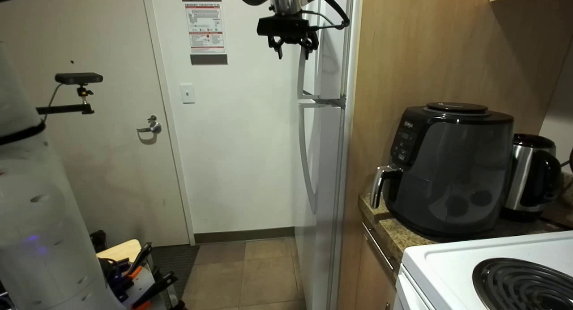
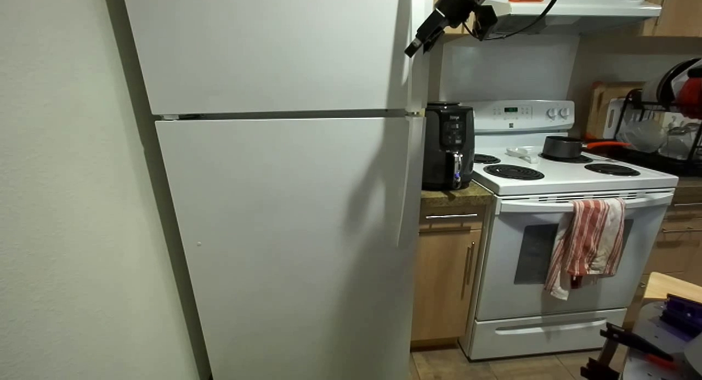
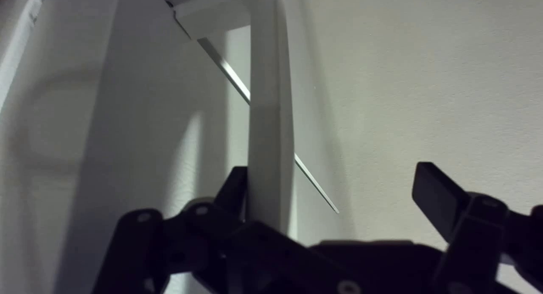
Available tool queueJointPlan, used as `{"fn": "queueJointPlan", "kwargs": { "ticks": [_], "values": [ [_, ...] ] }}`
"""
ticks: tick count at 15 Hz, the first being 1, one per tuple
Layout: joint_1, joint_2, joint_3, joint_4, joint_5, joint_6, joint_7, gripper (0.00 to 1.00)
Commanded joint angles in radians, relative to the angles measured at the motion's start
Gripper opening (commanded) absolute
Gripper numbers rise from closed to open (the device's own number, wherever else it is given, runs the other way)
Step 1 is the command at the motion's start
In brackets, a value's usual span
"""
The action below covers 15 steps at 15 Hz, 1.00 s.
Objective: Open the top door on the fridge
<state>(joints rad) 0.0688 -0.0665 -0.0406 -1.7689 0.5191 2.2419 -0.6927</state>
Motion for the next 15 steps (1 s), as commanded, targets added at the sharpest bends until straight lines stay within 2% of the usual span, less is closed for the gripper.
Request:
{"fn": "queueJointPlan", "kwargs": {
  "ticks": [1, 8, 12, 15],
  "values": [
    [0.053, -0.038, 0.068, -0.047, 0.082, 0.005, -0.032, 1.00],
    [0.066, -0.081, 0.078, -0.088, 0.087, -0.013, -0.045, 1.00],
    [0.128, -0.154, 0.114, -0.147, 0.089, -0.063, -0.006, 1.00],
    [0.167, -0.197, 0.146, -0.194, 0.041, -0.031, 0.002, 1.00]
  ]
}}
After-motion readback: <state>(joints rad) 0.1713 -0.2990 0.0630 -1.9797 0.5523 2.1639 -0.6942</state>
